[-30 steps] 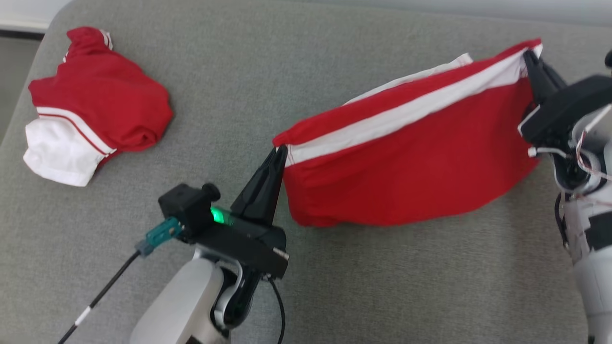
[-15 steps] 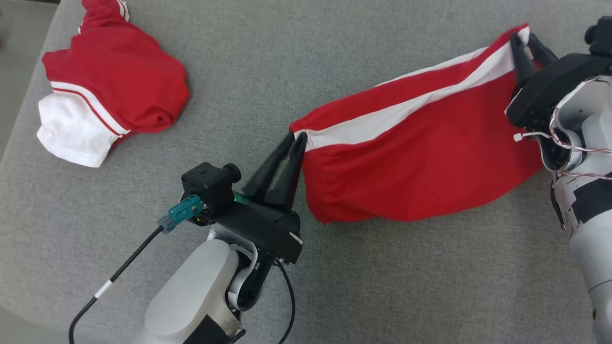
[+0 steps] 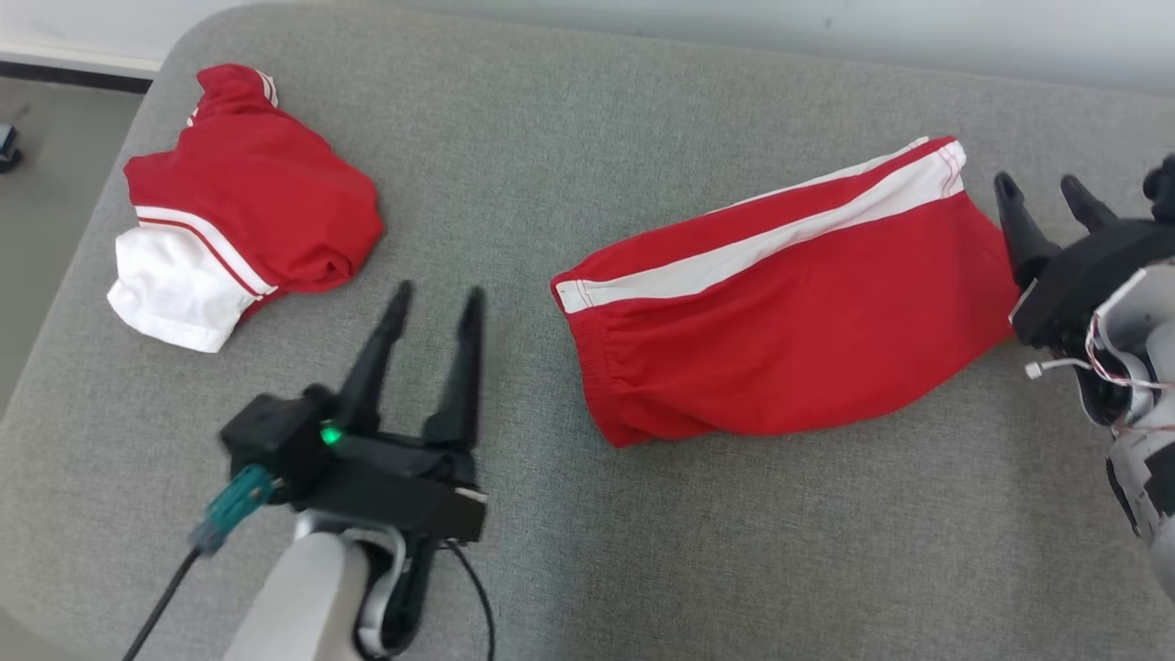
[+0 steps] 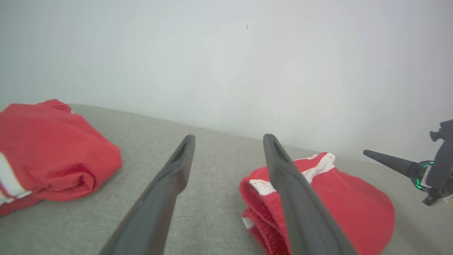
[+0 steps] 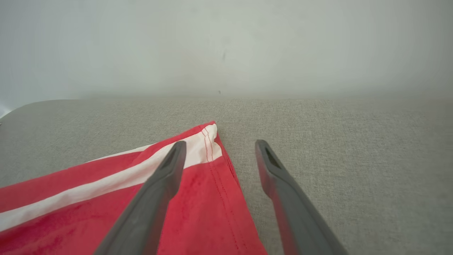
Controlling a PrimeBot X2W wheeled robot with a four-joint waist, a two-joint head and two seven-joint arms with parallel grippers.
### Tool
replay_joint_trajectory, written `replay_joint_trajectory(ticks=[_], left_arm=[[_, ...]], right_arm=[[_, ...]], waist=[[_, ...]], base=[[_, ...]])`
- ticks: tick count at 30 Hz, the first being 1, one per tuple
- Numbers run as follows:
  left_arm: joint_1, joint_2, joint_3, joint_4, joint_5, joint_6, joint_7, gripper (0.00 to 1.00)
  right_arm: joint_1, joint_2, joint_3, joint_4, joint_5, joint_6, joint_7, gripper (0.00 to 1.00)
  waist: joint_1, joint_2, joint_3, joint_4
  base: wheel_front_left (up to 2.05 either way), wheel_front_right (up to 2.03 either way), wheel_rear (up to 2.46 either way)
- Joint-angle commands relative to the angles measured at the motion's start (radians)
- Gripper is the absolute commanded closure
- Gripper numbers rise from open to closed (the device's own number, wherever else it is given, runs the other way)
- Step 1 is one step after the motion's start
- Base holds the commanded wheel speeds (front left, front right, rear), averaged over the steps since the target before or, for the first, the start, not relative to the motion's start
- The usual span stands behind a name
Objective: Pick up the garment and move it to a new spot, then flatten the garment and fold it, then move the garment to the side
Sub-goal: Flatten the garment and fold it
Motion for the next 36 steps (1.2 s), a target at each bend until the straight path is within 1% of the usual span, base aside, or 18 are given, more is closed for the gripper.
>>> replay_joint_trajectory(ticks=[1, 7, 11, 16, 20, 21, 22, 23, 26, 30, 36], left_arm=[[0.033, -0.004, 0.039, -0.029, 0.025, 0.001, -0.003, 0.0], [0.124, 0.005, 0.16, -0.112, 0.192, 0.016, -0.003, 0.0], [0.181, -0.011, 0.221, -0.146, 0.264, 0.013, -0.003, 0.0], [0.223, -0.028, 0.264, -0.143, 0.305, 0.001, -0.003, 0.0], [0.233, -0.04, 0.283, -0.135, 0.312, -0.009, -0.003, 0.0], [0.234, -0.042, 0.285, -0.133, 0.314, -0.012, -0.003, 0.0], [0.235, -0.044, 0.286, -0.13, 0.315, -0.014, -0.003, 0.0], [0.236, -0.046, 0.286, -0.124, 0.317, -0.017, -0.003, 0.0], [0.239, -0.048, 0.285, -0.107, 0.321, -0.018, -0.003, 0.0], [0.259, -0.051, 0.286, -0.089, 0.326, -0.022, -0.003, 0.0], [0.297, -0.052, 0.293, -0.073, 0.338, -0.025, -0.003, 0.0]], right_arm=[[0.022, -0.014, 0.005, 0.001, 0.013, -0.002, -0.008, 0.0], [0.061, -0.032, 0.013, 0.027, 0.044, -0.002, -0.015, 0.0], [0.065, -0.028, 0.021, 0.056, 0.044, -0.002, -0.006, 0.0], [0.063, -0.018, 0.027, 0.096, 0.047, -0.002, 0.0, 0.0], [0.062, -0.002, 0.047, 0.129, 0.054, -0.002, 0.044, 0.0], [0.063, 0.003, 0.052, 0.136, 0.058, -0.002, 0.056, 0.04], [0.066, 0.005, 0.058, 0.14, 0.062, -0.002, 0.068, 0.65], [0.067, 0.006, 0.065, 0.143, 0.065, -0.002, 0.076, 1.0], [0.077, 0.01, 0.07, 0.148, 0.086, -0.002, 0.077, 1.0], [0.1, 0.007, 0.062, 0.144, 0.124, -0.002, 0.048, 1.0], [0.18, -0.018, 0.057, 0.112, 0.187, -0.002, 0.005, 1.0]], waist=[[0.0002, 0.0001, -0.012, -0.001], [0.0002, 0.0001, -0.007, 0.001], [0.0002, 0.0001, 0.005, 0.003], [0.0002, 0.0001, 0.015, 0.012], [0.0002, 0.0001, 0.017, 0.022], [0.0002, 0.0001, 0.017, 0.024], [0.0002, 0.0001, 0.016, 0.026], [0.0002, 0.0001, 0.014, 0.027], [0.0002, 0.0001, -0.002, 0.025], [0.0002, 0.0001, -0.039, 0.011], [0.0002, 0.0001, -0.099, -0.023]], base=[[0.0, 0.0, 0.0], [0.0, 0.0, 0.0], [0.0, 0.0, 0.0], [0.0, 0.0, 0.0], [0.0, 0.0, 0.0], [0.0, 0.0, 0.0], [0.0, 0.0, 0.0], [0.0, 0.0, 0.0], [0.0, 0.0, 0.0], [0.0, 0.0, 0.0], [0.0, 0.0, 0.0]])
